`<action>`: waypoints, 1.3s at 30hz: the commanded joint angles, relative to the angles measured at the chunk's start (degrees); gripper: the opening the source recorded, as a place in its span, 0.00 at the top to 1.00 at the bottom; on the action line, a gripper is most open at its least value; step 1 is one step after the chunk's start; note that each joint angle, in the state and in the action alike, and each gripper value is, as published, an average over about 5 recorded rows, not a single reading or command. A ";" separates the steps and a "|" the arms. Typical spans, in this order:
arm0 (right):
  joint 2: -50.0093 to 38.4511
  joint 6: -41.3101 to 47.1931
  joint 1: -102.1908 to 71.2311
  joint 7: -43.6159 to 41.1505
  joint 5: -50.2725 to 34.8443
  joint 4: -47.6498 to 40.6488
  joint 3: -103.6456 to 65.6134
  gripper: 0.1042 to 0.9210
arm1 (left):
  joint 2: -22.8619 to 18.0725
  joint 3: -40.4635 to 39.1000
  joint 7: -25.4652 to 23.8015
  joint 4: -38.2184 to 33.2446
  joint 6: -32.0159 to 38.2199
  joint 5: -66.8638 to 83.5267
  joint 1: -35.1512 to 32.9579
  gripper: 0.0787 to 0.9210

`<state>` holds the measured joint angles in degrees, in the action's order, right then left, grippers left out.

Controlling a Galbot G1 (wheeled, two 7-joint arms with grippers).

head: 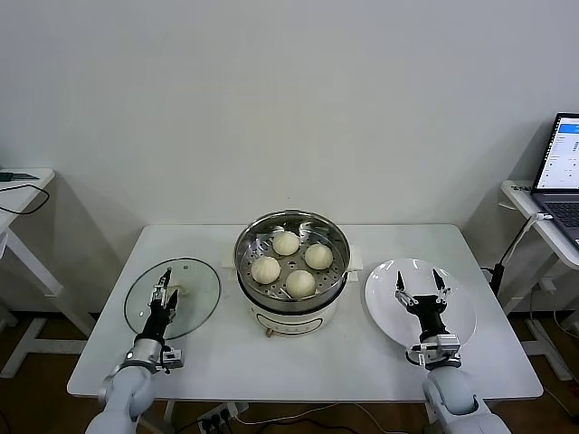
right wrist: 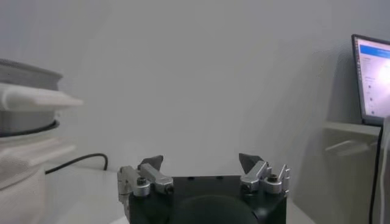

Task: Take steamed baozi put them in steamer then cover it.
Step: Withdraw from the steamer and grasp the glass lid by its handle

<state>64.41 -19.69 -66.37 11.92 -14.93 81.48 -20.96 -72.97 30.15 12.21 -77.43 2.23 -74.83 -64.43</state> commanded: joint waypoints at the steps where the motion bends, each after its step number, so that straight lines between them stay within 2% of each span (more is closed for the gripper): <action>1: 0.98 -0.26 -0.94 -0.19 1.02 -0.26 -0.30 0.12 | -0.38 -0.34 -0.88 2.56 -2.06 -0.06 3.16 0.12; 17: 1.45 -0.61 -1.36 -0.46 1.77 -0.46 -0.79 0.12 | -1.34 -1.68 -1.42 7.00 -3.04 -0.07 7.42 0.13; 20: 1.61 -0.67 -1.16 -0.44 1.80 -0.71 -0.82 0.12 | -1.19 -1.97 -1.78 8.05 -3.36 -0.08 7.73 0.19; 34: 1.87 -0.74 -0.90 -0.41 1.88 -0.13 -0.73 0.12 | -1.19 -2.31 -2.37 10.09 -4.68 3.58 8.48 0.67; 39: 2.00 -0.99 -1.07 -0.50 2.02 0.11 -0.86 0.12 | -0.79 -2.81 -2.35 8.42 -3.74 9.63 8.09 0.83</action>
<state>66.32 -20.57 -67.39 11.48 -13.03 81.46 -21.74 -74.01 27.77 9.87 -68.06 -2.05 -71.98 -56.30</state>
